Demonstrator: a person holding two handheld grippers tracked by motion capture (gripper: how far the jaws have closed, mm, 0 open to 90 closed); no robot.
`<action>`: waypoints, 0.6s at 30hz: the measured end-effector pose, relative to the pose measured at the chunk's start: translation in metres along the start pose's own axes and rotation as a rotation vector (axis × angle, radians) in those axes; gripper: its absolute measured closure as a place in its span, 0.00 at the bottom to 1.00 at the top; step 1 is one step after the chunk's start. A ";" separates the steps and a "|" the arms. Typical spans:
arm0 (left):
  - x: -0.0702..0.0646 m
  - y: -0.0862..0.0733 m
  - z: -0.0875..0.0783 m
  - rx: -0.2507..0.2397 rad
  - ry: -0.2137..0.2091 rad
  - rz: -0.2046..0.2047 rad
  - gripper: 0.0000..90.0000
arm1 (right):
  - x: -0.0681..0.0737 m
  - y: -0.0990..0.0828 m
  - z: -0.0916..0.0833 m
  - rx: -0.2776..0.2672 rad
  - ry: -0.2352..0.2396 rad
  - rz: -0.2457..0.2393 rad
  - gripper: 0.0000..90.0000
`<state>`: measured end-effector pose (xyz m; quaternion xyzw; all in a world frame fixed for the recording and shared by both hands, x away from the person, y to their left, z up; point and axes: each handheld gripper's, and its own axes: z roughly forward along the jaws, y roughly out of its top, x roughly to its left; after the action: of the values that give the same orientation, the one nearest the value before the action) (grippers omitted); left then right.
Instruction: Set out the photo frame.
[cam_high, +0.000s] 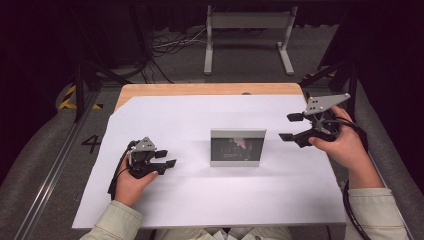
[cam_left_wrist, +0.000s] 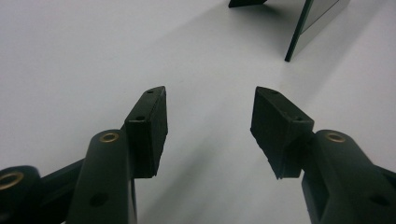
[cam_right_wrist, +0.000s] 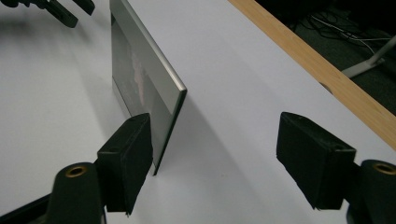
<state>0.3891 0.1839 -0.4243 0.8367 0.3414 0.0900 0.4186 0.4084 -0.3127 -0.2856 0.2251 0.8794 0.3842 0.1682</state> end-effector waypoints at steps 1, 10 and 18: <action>0.000 0.000 0.000 0.000 0.000 0.000 0.52 | -0.001 -0.002 -0.001 -0.001 -0.001 0.003 0.31; 0.001 0.000 0.000 -0.003 0.007 -0.003 0.52 | -0.008 -0.034 -0.002 -0.022 -0.021 0.061 0.30; 0.002 -0.001 0.001 -0.001 0.016 0.001 0.52 | -0.011 -0.060 0.006 0.000 -0.022 0.100 0.30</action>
<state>0.3907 0.1850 -0.4257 0.8360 0.3440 0.0970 0.4164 0.4047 -0.3512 -0.3332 0.2731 0.8651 0.3897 0.1587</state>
